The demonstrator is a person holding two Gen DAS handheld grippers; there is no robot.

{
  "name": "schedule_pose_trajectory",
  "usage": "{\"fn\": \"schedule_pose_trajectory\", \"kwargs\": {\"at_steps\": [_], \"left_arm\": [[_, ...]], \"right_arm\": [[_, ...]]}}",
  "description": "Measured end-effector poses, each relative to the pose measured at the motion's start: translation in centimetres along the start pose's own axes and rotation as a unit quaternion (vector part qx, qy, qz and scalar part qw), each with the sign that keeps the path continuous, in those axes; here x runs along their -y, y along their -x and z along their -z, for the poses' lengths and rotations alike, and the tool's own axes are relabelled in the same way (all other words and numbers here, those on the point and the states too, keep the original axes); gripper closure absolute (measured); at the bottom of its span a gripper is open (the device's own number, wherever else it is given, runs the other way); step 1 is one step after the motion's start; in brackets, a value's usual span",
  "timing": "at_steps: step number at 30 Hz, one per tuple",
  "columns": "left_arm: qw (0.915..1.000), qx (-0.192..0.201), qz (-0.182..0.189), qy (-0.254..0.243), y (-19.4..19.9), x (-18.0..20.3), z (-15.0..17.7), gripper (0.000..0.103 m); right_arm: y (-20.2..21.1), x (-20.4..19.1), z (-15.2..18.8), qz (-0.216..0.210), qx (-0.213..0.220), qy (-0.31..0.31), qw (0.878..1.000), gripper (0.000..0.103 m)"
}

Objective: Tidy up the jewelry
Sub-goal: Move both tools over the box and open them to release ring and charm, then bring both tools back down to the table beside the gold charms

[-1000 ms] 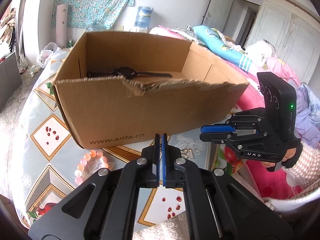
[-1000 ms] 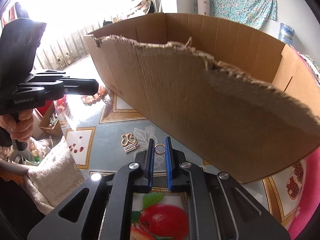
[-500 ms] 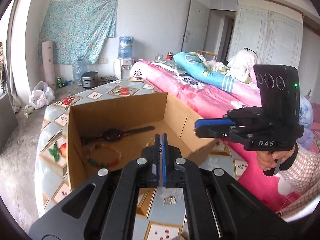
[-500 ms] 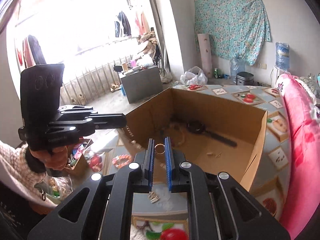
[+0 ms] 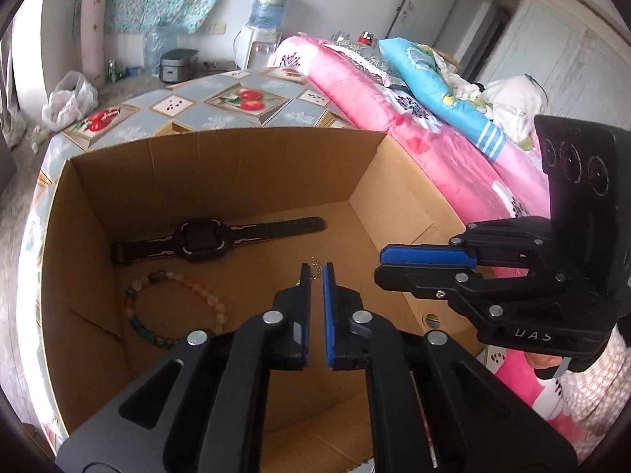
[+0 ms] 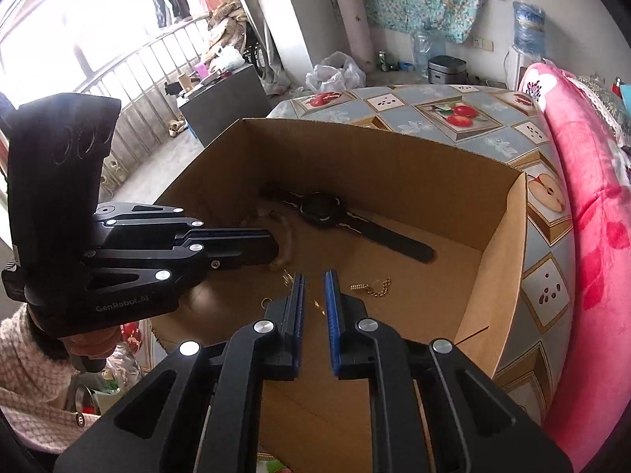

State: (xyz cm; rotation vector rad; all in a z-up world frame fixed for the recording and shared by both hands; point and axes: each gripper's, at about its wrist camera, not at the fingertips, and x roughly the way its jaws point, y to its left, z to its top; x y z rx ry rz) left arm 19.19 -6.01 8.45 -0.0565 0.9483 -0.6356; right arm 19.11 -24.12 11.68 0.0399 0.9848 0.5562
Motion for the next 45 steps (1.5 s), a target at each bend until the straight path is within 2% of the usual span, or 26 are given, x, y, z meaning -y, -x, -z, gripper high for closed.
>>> {"fn": "schedule_pose_trajectory", "kwargs": {"at_steps": [8,13,19,21,23,25,27,30,31,33,35,36,39,41,43,45], "left_arm": [[0.9995,0.027,-0.001,0.014,1.0,-1.1,-0.2,0.095],[0.9966,0.082,0.011,0.006,4.0,-0.8,0.4,0.095],[0.9879,0.152,0.027,-0.018,8.6,-0.5,3.8,0.074],[0.9861,0.163,0.020,-0.029,10.0,-0.1,5.5,0.064],[0.9855,0.166,0.013,-0.034,11.0,0.0,7.4,0.049],[0.9868,0.158,0.015,-0.031,11.6,0.0,9.1,0.042],[0.9902,0.136,0.017,-0.024,11.6,-0.1,10.7,0.034],[0.9953,0.094,-0.001,-0.023,10.7,0.3,13.0,0.026],[0.9969,0.076,-0.008,-0.023,10.0,0.5,13.8,0.023],[0.9986,0.044,-0.020,-0.021,8.6,1.0,15.2,0.020],[0.9983,0.014,-0.051,-0.022,6.9,1.5,16.4,0.020],[0.9978,0.003,-0.063,-0.022,6.1,1.5,16.6,0.020],[0.9939,-0.024,-0.106,-0.023,4.0,2.0,17.2,0.020],[0.9909,-0.041,-0.127,-0.015,2.8,2.0,17.4,0.020],[0.9882,-0.060,-0.141,-0.001,1.8,1.7,17.4,0.020],[0.9860,-0.057,-0.157,0.000,1.5,2.0,17.4,0.018]], "right_arm": [[1.1,0.3,0.1,-0.002,0.024,-0.009,1.000,0.092],[3.7,-0.2,0.7,-0.021,0.085,-0.003,0.996,0.091],[8.2,-1.5,4.5,-0.064,0.162,0.024,0.984,0.091],[9.2,-2.0,6.1,-0.074,0.170,0.030,0.982,0.085],[9.8,-2.3,7.8,-0.084,0.172,0.029,0.981,0.077],[9.7,-2.7,9.4,-0.098,0.163,0.020,0.982,0.070],[9.0,-3.0,10.8,-0.107,0.150,0.009,0.983,0.056],[6.9,-3.4,12.6,-0.093,0.117,-0.008,0.989,0.044],[6.0,-3.3,13.0,-0.077,0.105,-0.010,0.991,0.041],[3.3,-3.7,13.6,-0.005,0.059,-0.006,0.998,0.037],[0.7,-4.1,14.1,0.064,0.014,0.012,0.998,0.037],[-0.3,-4.3,14.3,0.084,-0.001,0.020,0.996,0.037],[-2.7,-4.5,14.6,0.126,-0.036,0.025,0.991,0.032],[-3.6,-4.5,14.7,0.149,-0.044,0.027,0.987,0.027],[-3.8,-4.5,14.7,0.158,-0.045,0.024,0.986,0.022],[-4.0,-4.2,14.7,0.162,-0.046,0.015,0.986,0.020]]}}
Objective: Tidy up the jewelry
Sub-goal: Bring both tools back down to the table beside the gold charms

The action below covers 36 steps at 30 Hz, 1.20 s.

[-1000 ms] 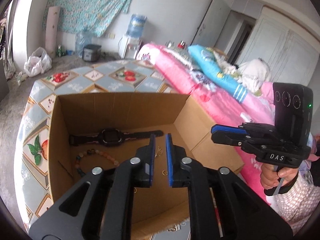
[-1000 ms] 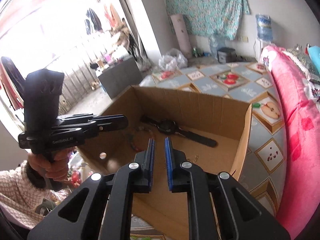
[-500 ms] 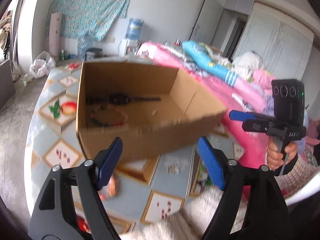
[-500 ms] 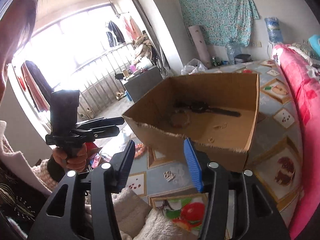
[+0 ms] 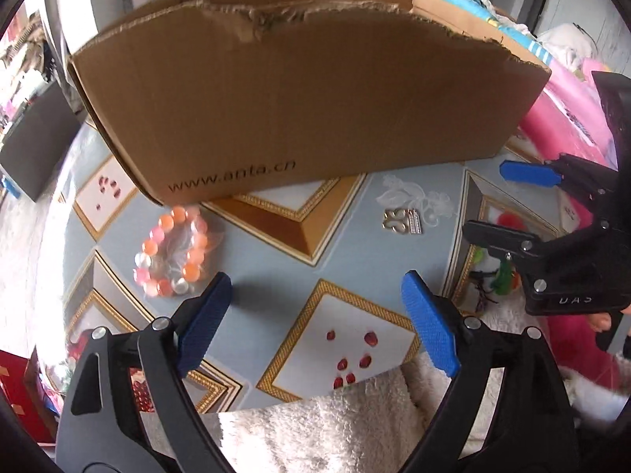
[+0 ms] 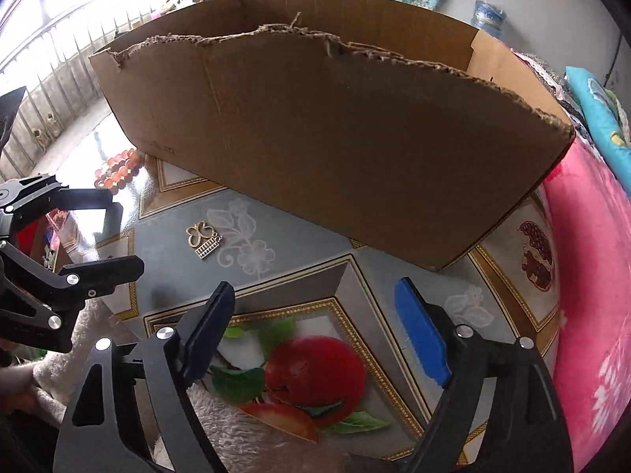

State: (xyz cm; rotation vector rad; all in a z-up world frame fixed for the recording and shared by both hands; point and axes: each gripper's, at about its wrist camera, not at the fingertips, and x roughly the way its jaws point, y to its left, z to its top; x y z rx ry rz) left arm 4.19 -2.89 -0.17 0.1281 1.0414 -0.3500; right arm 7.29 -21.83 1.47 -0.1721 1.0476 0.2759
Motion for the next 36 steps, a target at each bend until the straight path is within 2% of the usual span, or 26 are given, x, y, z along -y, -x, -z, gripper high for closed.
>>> {"fn": "schedule_pose_trajectory", "kwargs": {"at_steps": [4,9,12,27,36], "left_arm": [[0.9993,-0.005,-0.032,-0.016,-0.7,1.1,-0.1,0.013],[0.9993,-0.008,-0.036,-0.004,-0.9,1.6,-0.3,0.009],[0.9992,-0.008,-0.038,0.000,-1.1,1.4,-0.4,0.008],[0.9991,-0.009,-0.041,0.006,-1.5,1.4,-0.5,0.008],[0.9991,-0.010,-0.042,0.007,-1.6,1.4,-0.5,0.008]], "right_arm": [[-0.8,0.6,-0.3,0.000,-0.007,-0.016,1.000,0.016],[-1.5,1.4,-0.8,0.005,-0.008,-0.027,1.000,0.012],[-2.2,2.5,-1.0,0.007,-0.012,-0.036,0.999,0.007],[-3.3,3.5,-1.7,-0.001,-0.019,-0.040,0.999,0.006],[-2.2,3.5,-0.6,-0.001,-0.017,-0.039,0.999,0.006]]}}
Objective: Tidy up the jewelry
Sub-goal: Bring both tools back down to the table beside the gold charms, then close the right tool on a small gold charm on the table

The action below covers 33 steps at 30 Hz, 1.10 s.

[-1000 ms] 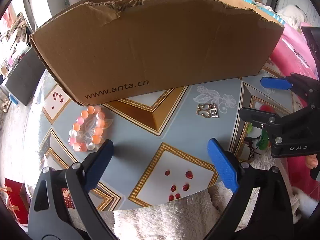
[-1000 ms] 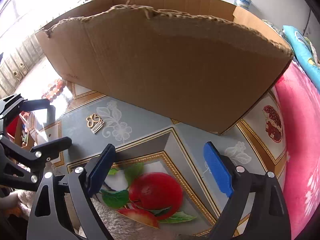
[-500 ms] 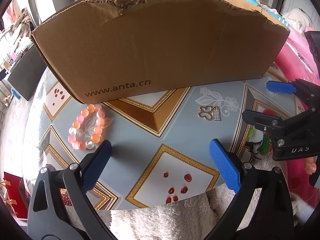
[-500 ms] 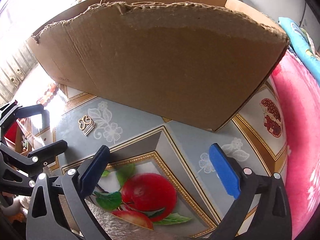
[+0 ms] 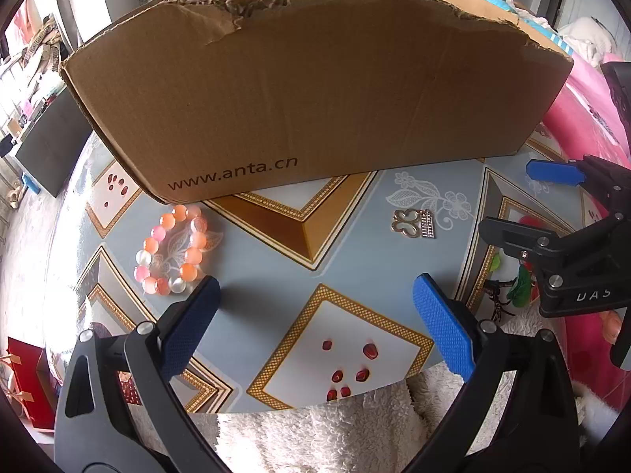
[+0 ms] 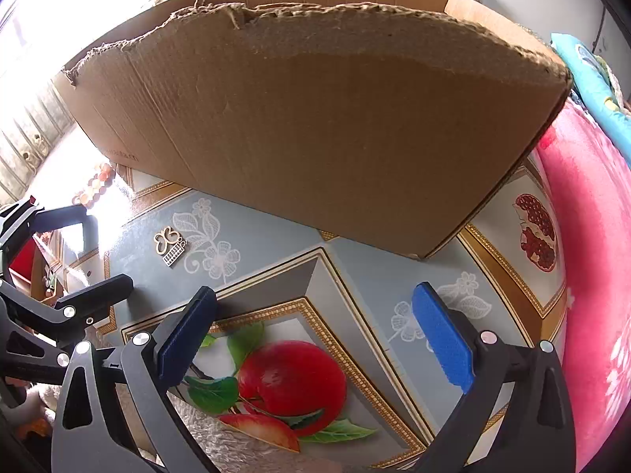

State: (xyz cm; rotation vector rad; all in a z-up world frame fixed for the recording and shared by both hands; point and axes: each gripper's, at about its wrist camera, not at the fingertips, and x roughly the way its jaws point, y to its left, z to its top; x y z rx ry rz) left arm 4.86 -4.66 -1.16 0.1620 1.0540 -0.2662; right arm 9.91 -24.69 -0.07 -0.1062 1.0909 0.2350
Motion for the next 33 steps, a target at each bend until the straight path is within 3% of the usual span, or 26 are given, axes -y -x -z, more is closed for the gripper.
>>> {"fn": "schedule_pose_trajectory", "kwargs": {"at_steps": [19,22,25,31,33], "left_arm": [[1.0000,-0.009,0.000,-0.001,-0.1,-0.2,0.0,0.008],[0.9999,-0.010,0.005,-0.009,0.0,-0.3,0.1,0.008],[0.9998,-0.012,0.007,-0.012,0.2,-0.4,0.4,0.008],[0.9999,-0.013,0.005,-0.007,0.7,-1.1,1.2,0.008],[0.9999,-0.015,0.005,-0.008,0.9,-1.4,1.4,0.008]], "right_arm": [[0.8,-0.1,2.2,-0.008,0.027,0.015,0.999,0.006],[2.2,-0.2,2.4,-0.029,0.065,0.018,0.997,0.007],[3.7,-1.7,2.8,-0.064,0.104,0.054,0.991,0.013],[3.2,-3.7,2.8,-0.126,0.106,0.102,0.981,0.033],[2.9,-3.8,2.6,-0.134,0.104,0.109,0.980,0.046]]}}
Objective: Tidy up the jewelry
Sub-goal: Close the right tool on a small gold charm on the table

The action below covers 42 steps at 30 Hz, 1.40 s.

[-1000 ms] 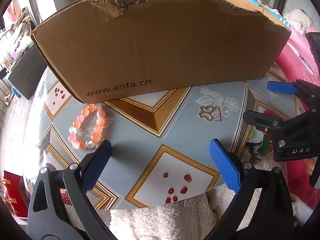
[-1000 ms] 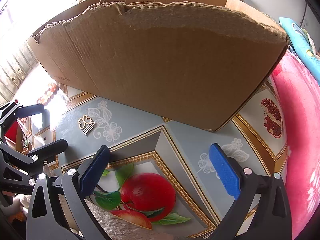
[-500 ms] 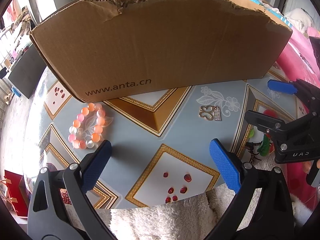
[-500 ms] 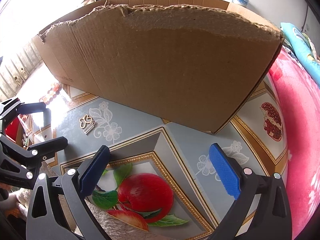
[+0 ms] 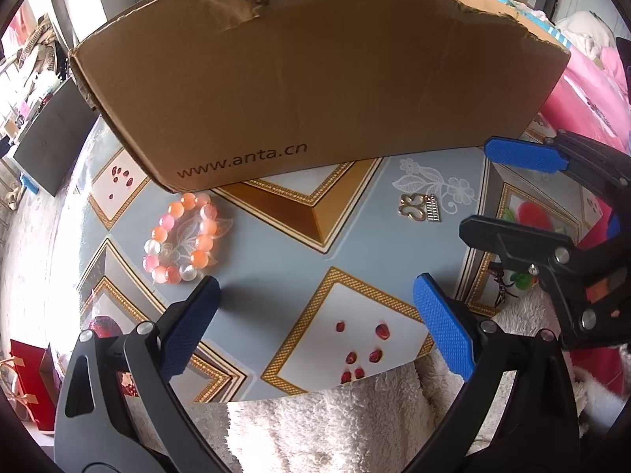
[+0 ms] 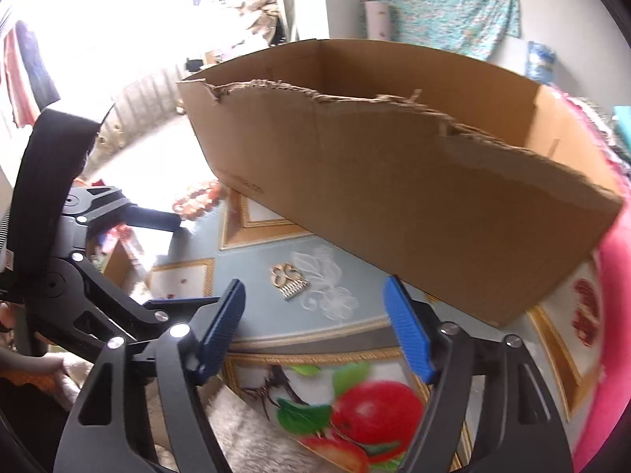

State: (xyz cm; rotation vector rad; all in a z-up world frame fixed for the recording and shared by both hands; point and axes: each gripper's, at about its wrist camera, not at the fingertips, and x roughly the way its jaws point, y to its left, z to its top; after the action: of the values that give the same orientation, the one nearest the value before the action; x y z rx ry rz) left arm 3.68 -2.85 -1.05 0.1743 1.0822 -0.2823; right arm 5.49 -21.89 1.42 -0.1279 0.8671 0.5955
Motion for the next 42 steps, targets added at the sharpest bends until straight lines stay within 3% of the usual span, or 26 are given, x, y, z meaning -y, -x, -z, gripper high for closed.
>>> {"fn": "schedule_pose_trajectory", "kwargs": {"at_steps": [6,11,14,22,34,42], "left_arm": [[1.0000,-0.004,0.002,-0.004,0.3,-0.6,0.4,0.008],[1.0000,-0.004,0.003,-0.005,0.3,-1.0,0.4,0.008],[1.0000,-0.004,0.002,-0.005,0.3,-1.0,0.3,0.008],[1.0000,-0.004,0.002,-0.004,0.3,-1.0,0.3,0.008],[0.9998,-0.013,-0.007,0.009,-0.3,-0.6,-0.6,0.008],[0.9992,-0.020,-0.017,0.029,-0.8,-0.3,-1.3,0.008]], "right_arm": [[-1.6,-0.3,-0.6,-0.028,-0.027,0.042,0.998,0.068],[-2.4,-1.0,-0.8,-0.029,-0.042,0.082,0.995,0.077],[-2.5,-0.9,-1.0,-0.037,-0.049,0.084,0.995,0.087],[-2.1,0.3,-0.7,-0.013,-0.051,0.061,0.997,0.087],[-0.9,3.0,1.4,0.038,-0.035,-0.041,0.998,0.087],[-0.5,3.5,1.5,0.047,-0.033,-0.042,0.997,0.087]]}}
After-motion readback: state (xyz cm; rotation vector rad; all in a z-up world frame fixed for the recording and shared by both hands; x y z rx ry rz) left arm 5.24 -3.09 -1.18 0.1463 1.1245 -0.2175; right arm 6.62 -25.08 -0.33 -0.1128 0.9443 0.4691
